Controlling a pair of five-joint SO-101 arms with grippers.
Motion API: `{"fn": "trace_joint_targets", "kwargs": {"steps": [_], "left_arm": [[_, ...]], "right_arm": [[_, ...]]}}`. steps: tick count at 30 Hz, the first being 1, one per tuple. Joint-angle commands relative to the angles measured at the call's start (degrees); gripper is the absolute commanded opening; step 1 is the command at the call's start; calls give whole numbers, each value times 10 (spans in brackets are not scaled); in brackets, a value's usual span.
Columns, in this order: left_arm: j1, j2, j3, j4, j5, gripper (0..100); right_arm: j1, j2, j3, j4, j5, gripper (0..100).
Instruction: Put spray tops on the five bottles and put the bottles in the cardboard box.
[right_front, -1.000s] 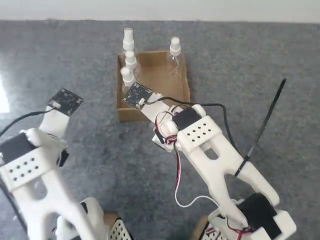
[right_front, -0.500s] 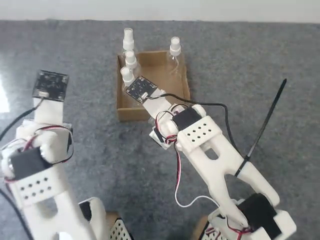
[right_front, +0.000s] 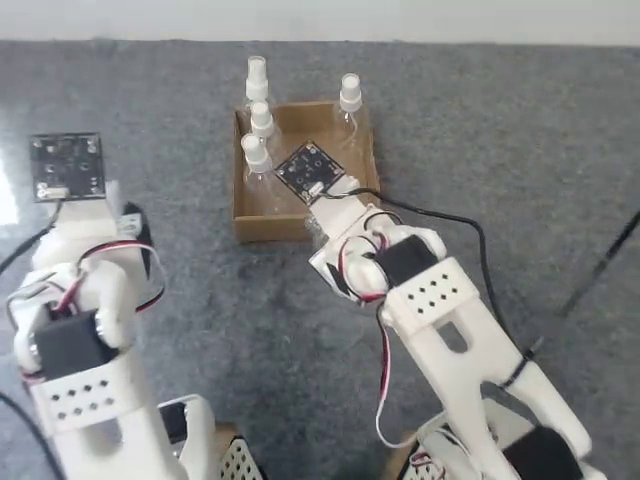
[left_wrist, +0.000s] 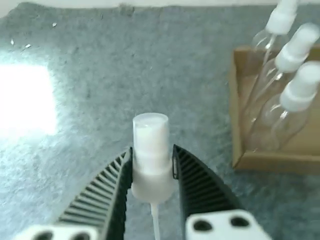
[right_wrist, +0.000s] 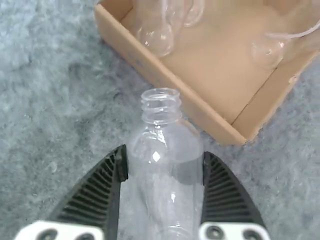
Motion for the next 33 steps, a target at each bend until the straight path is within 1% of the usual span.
{"fn": "trace_joint_targets", "kwargs": {"steps": [1, 6, 10, 14, 17, 20, 25, 28, 33], "left_arm": [[33, -16, -27, -47, 56, 13], [64, -17, -30, -78, 112, 13], [82, -17, -29, -115, 142, 13], [86, -19, -30, -120, 182, 13], [86, -59, -21, -127, 210, 13], [93, -121, 10, -155, 220, 13], [136, -207, 93, -195, 217, 13], [136, -245, 126, -209, 219, 13], [138, -300, 153, -208, 228, 13]], "right_arm": [[7, -54, 13, -33, -6, 84], [7, -94, 67, -87, -6, 84], [7, -125, 99, -115, -7, 84], [7, -159, 127, -132, -7, 87], [6, -187, 148, -144, -7, 87], [7, -217, 175, -165, -7, 84], [5, -269, 229, -215, -7, 84], [4, -293, 252, -238, -7, 84], [3, -307, 283, -284, -6, 87]]}}
